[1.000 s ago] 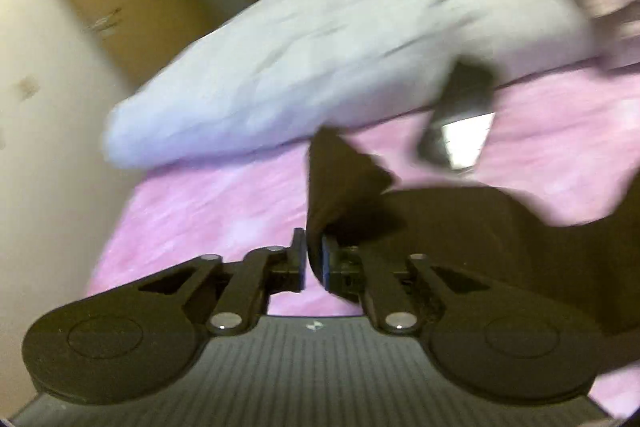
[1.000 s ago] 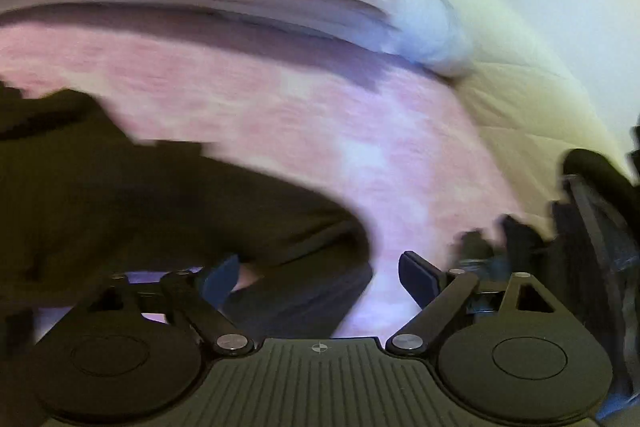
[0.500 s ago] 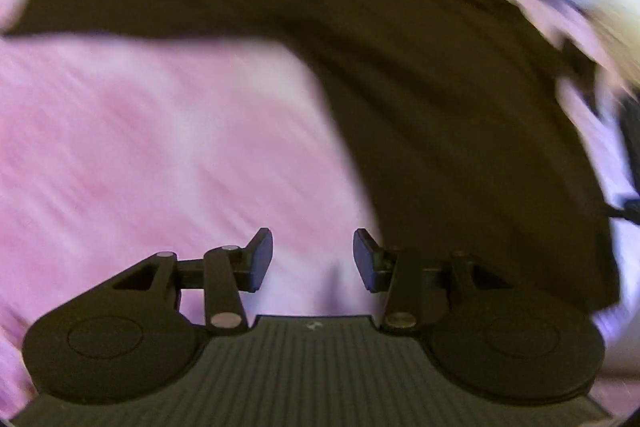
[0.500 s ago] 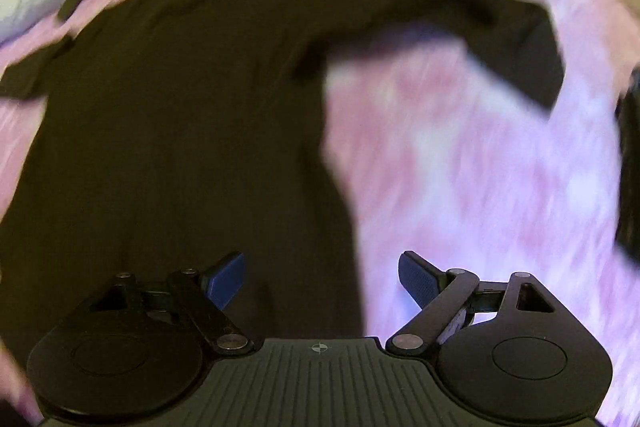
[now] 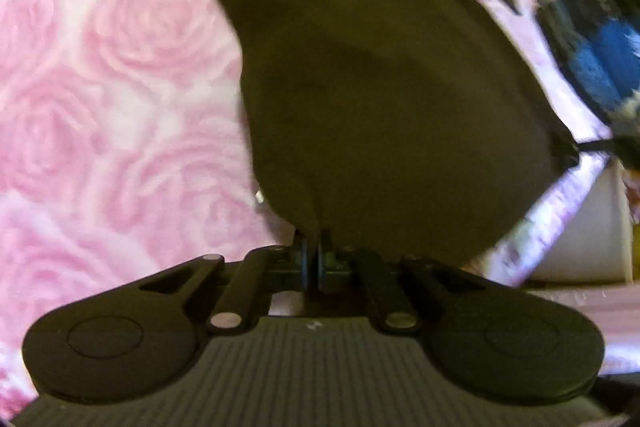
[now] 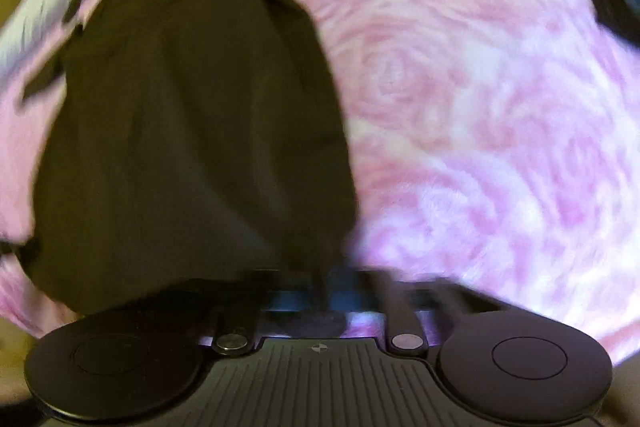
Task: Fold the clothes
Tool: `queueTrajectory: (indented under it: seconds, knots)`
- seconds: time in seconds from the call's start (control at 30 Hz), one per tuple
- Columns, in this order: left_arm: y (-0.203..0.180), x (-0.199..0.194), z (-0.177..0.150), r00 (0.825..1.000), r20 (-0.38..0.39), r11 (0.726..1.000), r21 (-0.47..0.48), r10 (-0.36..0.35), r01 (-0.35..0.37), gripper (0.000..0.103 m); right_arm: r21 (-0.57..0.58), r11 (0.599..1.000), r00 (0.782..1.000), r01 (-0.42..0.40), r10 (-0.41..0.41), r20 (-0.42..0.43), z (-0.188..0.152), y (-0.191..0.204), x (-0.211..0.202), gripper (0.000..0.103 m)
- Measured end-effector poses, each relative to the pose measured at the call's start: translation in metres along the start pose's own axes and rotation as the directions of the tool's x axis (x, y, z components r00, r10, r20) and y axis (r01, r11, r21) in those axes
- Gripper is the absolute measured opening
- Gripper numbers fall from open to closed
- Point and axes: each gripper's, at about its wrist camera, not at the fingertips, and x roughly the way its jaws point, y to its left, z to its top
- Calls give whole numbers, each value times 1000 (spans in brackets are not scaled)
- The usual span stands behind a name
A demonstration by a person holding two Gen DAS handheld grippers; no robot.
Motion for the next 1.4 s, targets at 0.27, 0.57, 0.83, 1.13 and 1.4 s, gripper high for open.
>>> queueTrajectory:
  seconds: [0.27, 0.57, 0.83, 1.13, 1.4]
  knots:
    - [-3, -51, -62, 998, -58, 1000, -9, 3, -3, 2, -83, 993, 988, 79, -89, -123, -44, 64, -47, 3]
    - [19, -39, -57, 985, -106, 991, 24, 136, -134, 4, -362, 877, 933, 315, -355, -48, -32, 141, -23, 70]
    - [23, -64, -30, 987, -31, 986, 49, 158, -156, 7, -402, 874, 951, 275, -309, -22, 12, 191, -23, 70]
    - [14, -63, 7, 984, 10, 977, 115, 180, -180, 21, -401, 876, 958, 270, -288, 16, 36, 201, -29, 70]
    - [-18, -32, 99, 963, 95, 955, 135, 251, -263, 46, -135, 978, 981, 162, -145, 125, 121, 101, -26, 70]
